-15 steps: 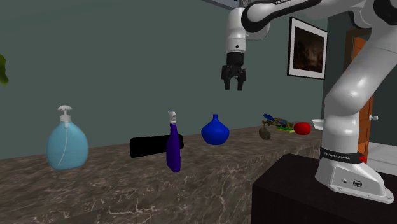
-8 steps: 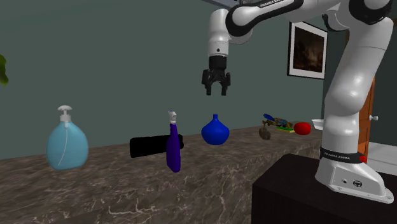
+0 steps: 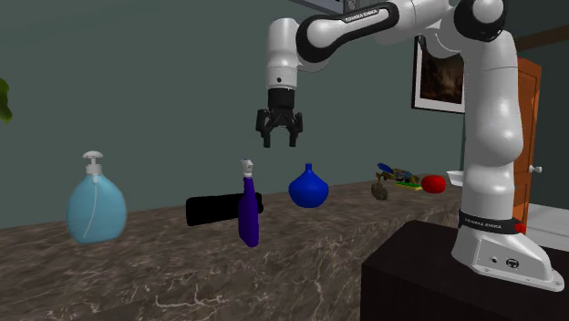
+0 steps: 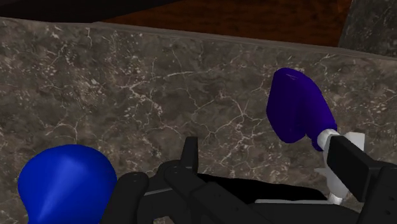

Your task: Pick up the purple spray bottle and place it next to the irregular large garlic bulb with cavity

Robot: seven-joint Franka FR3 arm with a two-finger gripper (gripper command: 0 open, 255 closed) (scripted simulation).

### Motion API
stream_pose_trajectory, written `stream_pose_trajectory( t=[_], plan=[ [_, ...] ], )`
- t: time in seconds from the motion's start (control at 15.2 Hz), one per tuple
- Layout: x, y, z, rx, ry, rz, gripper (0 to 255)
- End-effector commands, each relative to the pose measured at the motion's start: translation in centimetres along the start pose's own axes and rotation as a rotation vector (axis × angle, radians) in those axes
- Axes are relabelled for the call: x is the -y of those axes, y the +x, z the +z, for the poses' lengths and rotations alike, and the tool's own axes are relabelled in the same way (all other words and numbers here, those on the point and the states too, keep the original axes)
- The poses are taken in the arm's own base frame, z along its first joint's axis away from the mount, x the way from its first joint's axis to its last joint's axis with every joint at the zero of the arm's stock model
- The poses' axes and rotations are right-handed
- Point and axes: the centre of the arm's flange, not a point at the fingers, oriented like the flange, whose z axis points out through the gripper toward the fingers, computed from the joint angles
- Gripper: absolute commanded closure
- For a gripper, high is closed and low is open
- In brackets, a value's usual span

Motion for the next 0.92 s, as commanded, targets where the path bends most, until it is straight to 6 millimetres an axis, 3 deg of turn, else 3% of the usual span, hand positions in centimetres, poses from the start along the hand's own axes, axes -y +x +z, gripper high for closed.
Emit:
stream_pose_trajectory(
  t=[0.0, 0.33, 0.86],
  plan=[
    [2.6, 0.8, 0.8, -0.002, -0.001, 0.010, 0],
    [8.6, 2.8, 2.7, -0.006, -0.004, 0.026, 0],
    [8.8, 2.9, 6.8, -0.006, -0.004, 0.027, 0]
  ],
)
